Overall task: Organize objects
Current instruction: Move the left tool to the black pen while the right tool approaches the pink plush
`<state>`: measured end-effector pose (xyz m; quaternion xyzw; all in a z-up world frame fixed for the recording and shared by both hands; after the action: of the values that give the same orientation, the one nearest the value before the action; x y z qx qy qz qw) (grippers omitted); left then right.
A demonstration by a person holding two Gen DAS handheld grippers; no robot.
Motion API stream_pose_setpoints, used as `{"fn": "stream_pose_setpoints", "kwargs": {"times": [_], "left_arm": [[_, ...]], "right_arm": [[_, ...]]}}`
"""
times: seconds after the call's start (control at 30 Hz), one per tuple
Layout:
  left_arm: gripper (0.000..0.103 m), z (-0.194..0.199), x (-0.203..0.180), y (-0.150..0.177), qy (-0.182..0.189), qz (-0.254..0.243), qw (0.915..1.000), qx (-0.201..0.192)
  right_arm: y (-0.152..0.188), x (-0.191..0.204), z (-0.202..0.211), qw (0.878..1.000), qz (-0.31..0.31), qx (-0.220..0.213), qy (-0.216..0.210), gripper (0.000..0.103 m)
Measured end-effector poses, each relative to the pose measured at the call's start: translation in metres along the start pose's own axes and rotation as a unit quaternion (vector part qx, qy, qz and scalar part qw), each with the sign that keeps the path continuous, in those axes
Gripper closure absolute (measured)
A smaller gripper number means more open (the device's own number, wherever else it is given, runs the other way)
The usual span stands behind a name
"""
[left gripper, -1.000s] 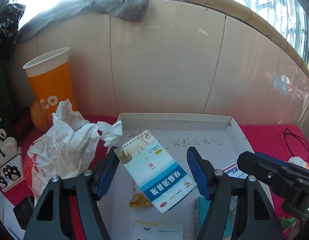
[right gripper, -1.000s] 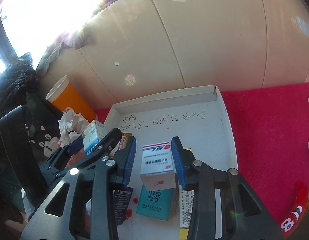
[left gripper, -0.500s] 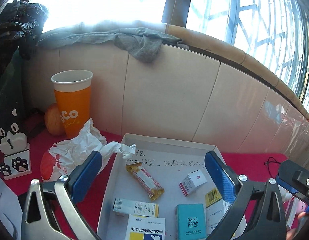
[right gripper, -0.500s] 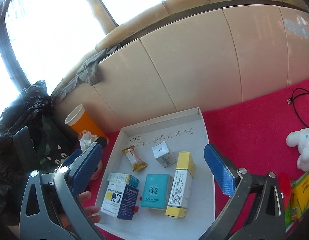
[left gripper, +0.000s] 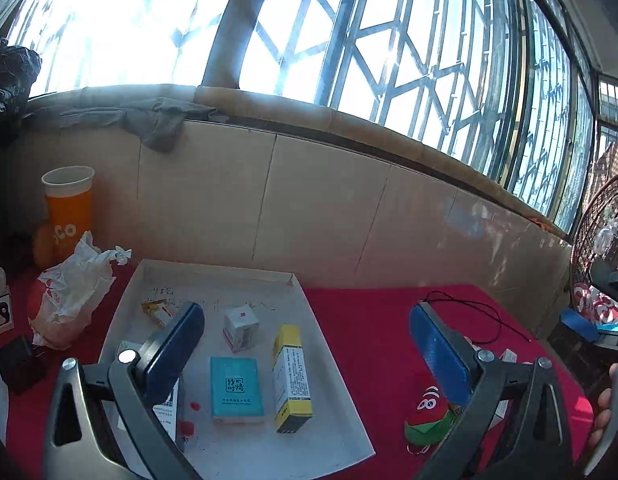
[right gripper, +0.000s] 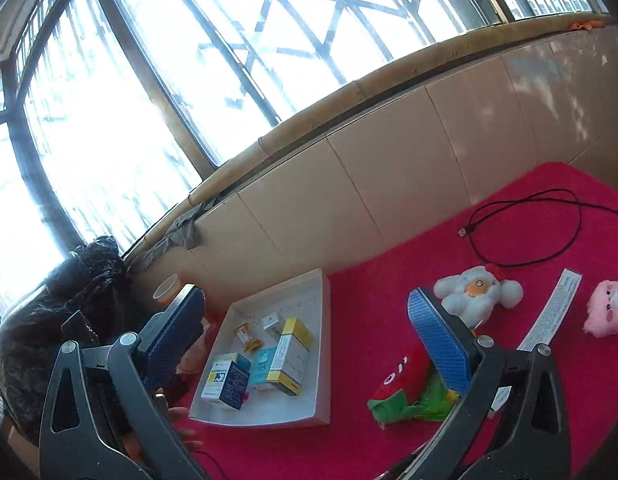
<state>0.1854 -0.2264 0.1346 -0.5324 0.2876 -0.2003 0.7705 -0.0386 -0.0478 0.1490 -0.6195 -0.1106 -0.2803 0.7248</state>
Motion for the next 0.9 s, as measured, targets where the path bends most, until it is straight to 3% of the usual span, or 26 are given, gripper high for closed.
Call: {"fn": "stream_pose_setpoints", "kwargs": {"times": [0.13, 0.23, 0.4, 0.57, 0.63, 0.73, 0.8, 0.9], "left_arm": [[0.000, -0.008, -0.040, 0.023, 0.047, -0.029, 0.9979, 0.033], [0.000, -0.017, -0.065, 0.047, 0.081, -0.054, 0.9926, 0.072], [0.000, -0.027, -0.103, 0.102, 0.135, -0.111, 0.9712, 0.162], [0.001, -0.031, -0.131, 0.153, 0.156, -0.182, 0.9434, 0.230], [0.011, -0.034, -0.138, 0.165, 0.160, -0.196, 0.9348, 0.250], [0.032, -0.039, -0.140, 0.176, 0.157, -0.200, 0.9278, 0.273], [0.033, -0.037, -0.139, 0.180, 0.154, -0.207, 0.9276, 0.270], [0.033, -0.036, -0.138, 0.180, 0.153, -0.208, 0.9271, 0.272]], "right_arm": [[-0.025, -0.057, 0.049, 0.995, 0.000, -0.060, 0.081, 0.000], [-0.034, -0.100, 0.072, 0.987, -0.001, -0.072, 0.147, 0.000], [-0.027, -0.173, 0.084, 0.973, -0.044, -0.029, 0.224, 0.000], [0.001, -0.214, 0.080, 0.970, -0.081, 0.048, 0.225, 0.000], [0.010, -0.220, 0.073, 0.968, -0.081, 0.072, 0.228, 0.000], [0.014, -0.226, 0.053, 0.960, -0.019, 0.093, 0.263, 0.000], [0.017, -0.231, 0.034, 0.949, 0.035, 0.109, 0.294, 0.000], [0.022, -0.244, 0.011, 0.947, 0.036, 0.132, 0.292, 0.000]]}}
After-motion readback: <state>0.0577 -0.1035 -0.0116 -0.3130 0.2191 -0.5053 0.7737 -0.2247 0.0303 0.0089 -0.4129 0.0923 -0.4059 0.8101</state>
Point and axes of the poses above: each gripper's, at about its wrist camera, not at the fingertips, and z roughly against the way its jaws point, x to its left, y to its underside, the point moved 2 cm from there along -z, roughly the way its jaws point, and after that the axes turned 7 degrees about -x, right-handed, at the moved point
